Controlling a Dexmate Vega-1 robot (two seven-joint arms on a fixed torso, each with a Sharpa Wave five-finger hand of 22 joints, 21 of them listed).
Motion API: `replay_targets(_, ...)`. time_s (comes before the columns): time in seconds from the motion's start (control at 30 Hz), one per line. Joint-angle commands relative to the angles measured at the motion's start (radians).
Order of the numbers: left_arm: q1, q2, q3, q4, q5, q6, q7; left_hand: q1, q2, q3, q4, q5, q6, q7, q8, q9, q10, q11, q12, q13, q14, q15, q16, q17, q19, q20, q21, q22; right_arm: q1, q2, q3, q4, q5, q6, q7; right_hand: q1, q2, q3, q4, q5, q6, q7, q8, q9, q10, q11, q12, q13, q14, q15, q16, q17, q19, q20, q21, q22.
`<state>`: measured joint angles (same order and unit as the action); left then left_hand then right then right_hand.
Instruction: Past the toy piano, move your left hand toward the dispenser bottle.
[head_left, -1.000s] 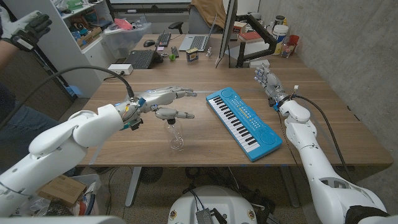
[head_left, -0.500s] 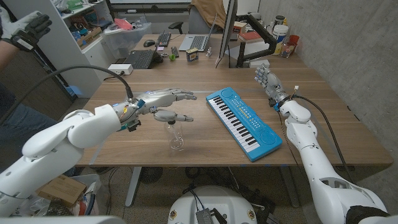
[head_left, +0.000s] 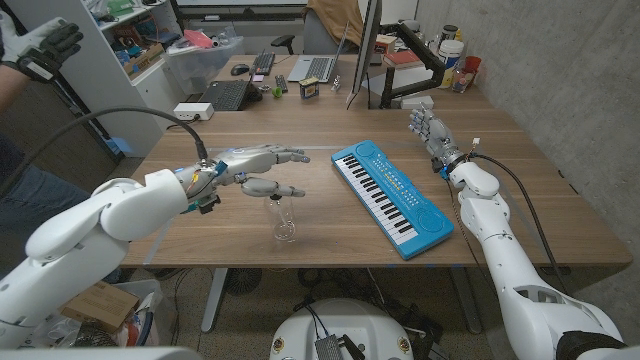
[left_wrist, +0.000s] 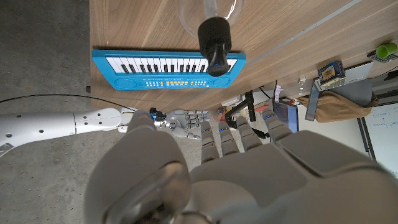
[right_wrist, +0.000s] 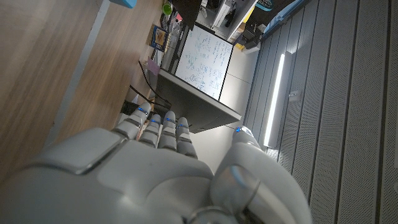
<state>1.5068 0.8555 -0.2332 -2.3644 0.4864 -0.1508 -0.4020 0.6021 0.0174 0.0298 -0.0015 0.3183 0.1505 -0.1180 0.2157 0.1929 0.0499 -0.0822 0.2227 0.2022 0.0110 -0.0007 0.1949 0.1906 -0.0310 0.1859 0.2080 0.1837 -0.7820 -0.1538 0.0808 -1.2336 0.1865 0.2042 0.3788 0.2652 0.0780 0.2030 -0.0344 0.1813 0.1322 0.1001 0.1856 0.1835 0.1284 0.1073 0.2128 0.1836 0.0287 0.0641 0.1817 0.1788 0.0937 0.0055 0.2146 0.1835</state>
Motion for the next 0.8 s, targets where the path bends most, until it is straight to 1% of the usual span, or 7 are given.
replay_targets(0.03,0.006,-0.018,-0.003,0.014,-0.013,0.004,-0.026,0.013,0.000,-0.002,-0.004,0.004,0.011,0.003,0.005,0.002,0.004,-0.001,0.005,0.006,0.006,0.000,0.007,0.003,0.001,0.002,0.000,0.003,-0.001,0.000,-0.002,-0.006,-0.006,-0.002,-0.006,-0.010,0.002,0.001,-0.003,0.004,0.004,-0.007,0.006,0.002,0.005,0.000,-0.002,0.002,0.004,0.005,0.004,0.003,0.006,-0.001,-0.004,0.003)
replay_targets(0.43,-0.008,-0.013,0.018,0.019,-0.017,0.018,-0.025,0.017,0.001,-0.003,-0.006,0.004,0.014,0.002,0.004,0.002,0.005,-0.001,0.005,0.006,0.007,0.001,0.006,0.003,0.001,0.004,-0.001,0.003,-0.004,-0.007,0.003,-0.012,-0.006,-0.008,-0.006,-0.011,0.002,0.000,-0.004,0.004,0.004,-0.006,0.006,0.002,0.005,0.000,-0.002,0.002,0.003,0.005,0.003,0.003,0.006,-0.001,-0.004,0.003)
replay_targets(0.8,-0.018,0.004,0.031,0.019,-0.021,0.029,-0.028,0.019,0.002,-0.003,-0.006,0.005,0.020,0.004,0.005,0.002,0.006,-0.001,0.004,0.006,0.008,0.002,0.006,0.003,0.001,0.004,0.000,0.004,-0.004,-0.010,0.003,-0.012,-0.009,-0.009,-0.007,-0.011,0.003,0.000,-0.004,0.004,0.004,-0.008,0.006,0.002,0.005,0.000,-0.002,0.002,0.005,0.005,0.004,0.003,0.007,-0.002,-0.005,0.003)
